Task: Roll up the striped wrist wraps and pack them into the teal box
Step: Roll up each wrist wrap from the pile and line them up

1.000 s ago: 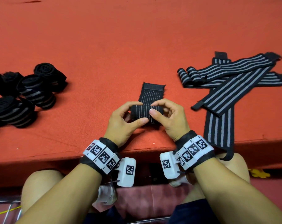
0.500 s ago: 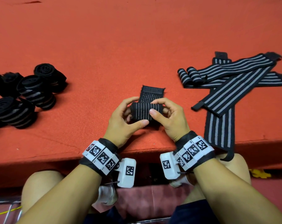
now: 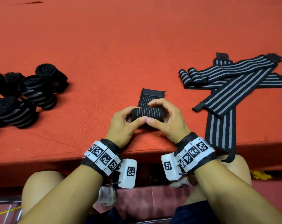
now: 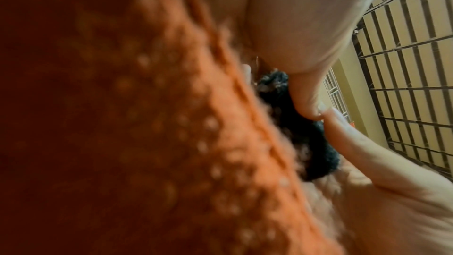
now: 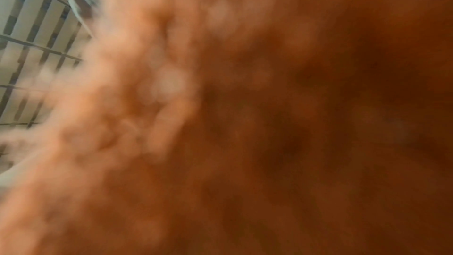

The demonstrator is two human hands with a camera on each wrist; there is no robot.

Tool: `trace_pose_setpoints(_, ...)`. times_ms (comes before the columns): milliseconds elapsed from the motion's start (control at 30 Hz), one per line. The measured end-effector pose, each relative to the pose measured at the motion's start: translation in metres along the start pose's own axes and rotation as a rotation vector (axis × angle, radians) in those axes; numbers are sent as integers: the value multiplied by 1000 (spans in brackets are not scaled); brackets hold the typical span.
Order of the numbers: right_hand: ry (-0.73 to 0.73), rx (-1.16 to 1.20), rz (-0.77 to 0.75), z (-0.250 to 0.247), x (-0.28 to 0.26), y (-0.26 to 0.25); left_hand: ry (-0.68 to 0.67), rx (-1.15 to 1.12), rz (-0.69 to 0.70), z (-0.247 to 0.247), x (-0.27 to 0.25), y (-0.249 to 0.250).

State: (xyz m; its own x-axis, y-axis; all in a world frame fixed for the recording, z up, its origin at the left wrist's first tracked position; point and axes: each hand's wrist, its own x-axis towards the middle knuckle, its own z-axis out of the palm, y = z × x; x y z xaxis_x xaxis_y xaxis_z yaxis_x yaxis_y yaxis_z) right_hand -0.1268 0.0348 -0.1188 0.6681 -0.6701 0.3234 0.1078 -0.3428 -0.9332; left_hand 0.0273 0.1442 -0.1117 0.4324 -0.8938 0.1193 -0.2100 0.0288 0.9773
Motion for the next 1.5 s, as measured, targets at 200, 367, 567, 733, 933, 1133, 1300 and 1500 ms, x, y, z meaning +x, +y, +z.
trace_pose_setpoints(200,107,-26,53,3,1,2,-34,49,-36,0,2,-2)
trace_pose_setpoints(367,234,-104,87,3,2,2,-56,139,35,0,3,-4)
trace_pose_setpoints(567,193,-190,103,2,4,3,-42,166,70,0,5,-7)
trace_pose_setpoints(733,151,-228,49,3,4,2,-36,112,17,1,5,-6)
trace_pose_setpoints(933,103,-188,69,3,3,4,13,181,-12,2,6,-5)
trace_pose_setpoints(1133,196,-270,101,3,5,6,-44,158,58,-1,6,-10)
trace_pose_setpoints(1300,123,-330,97,4,4,1,18,145,24,-1,6,-10)
trace_pose_setpoints(1500,-17,-297,43,4,2,-2,83,163,27,1,6,-5)
